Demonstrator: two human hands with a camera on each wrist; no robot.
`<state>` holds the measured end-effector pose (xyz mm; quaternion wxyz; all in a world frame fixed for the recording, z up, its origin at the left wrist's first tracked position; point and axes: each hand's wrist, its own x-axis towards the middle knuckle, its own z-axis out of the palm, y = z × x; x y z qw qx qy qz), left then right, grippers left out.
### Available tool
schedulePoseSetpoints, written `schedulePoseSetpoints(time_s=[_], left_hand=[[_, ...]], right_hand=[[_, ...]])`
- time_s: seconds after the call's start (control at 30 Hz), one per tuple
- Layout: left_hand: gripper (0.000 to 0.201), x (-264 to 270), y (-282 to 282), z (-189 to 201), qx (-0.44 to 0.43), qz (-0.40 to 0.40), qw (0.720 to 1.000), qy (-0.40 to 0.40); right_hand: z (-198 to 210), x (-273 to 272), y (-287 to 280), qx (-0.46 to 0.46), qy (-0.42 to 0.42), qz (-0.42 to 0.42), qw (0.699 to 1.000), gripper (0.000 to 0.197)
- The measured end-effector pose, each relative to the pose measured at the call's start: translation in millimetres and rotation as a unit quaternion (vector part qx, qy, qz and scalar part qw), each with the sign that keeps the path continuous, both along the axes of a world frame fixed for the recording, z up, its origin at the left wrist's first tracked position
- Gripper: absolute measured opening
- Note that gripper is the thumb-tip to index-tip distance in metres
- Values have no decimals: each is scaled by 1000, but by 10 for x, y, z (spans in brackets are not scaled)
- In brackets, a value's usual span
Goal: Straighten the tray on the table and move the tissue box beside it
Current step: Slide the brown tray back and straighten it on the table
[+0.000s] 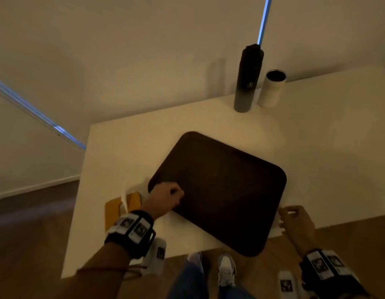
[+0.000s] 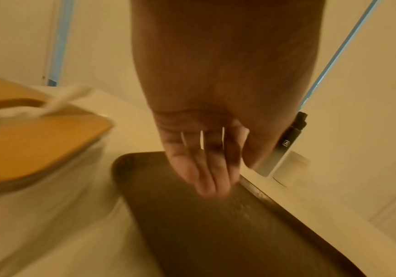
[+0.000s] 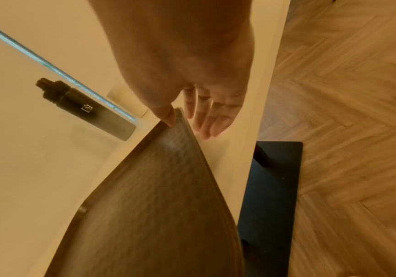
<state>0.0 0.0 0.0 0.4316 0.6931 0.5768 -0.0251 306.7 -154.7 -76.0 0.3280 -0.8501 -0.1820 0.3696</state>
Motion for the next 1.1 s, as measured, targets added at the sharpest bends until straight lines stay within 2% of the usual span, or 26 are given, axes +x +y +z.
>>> schedulePoseSetpoints(time_s=[0.1, 0.23, 0.33, 0.43, 0.53, 0.63, 0.77, 0.97, 1.1], left_hand=[[19, 39, 549, -218, 131, 10, 989, 62], [34, -2, 1129, -504, 126, 18, 980, 151], [46, -49, 1442, -676, 119, 21, 975, 187], [47, -67, 1604, -817, 93, 17, 980, 174], [33, -68, 1675, -916, 79, 8, 983, 167], [24, -53, 1708, -983, 86, 4, 984, 156], [21, -119, 1782, -997, 96, 22, 982, 160], [28, -359, 1927, -1001, 94, 111, 977, 159], [33, -523, 2026, -987, 73, 183, 969, 146]], right_hand=[[-50, 37, 118, -6, -1, -25, 1000, 28], [-181, 15, 227, -22, -15, -47, 999, 27], [-250, -45, 262, -33, -23, -85, 996, 27], [-291, -101, 274, -35, -35, -99, 994, 29], [-286, -156, 301, -42, -45, -113, 992, 28], [-272, -183, 342, -41, -52, -116, 991, 29], [-254, -219, 475, -19, -61, -129, 990, 31], [-295, -280, 815, -8, -34, -116, 993, 28], [-317, -357, 1113, -7, -55, -85, 995, 26]])
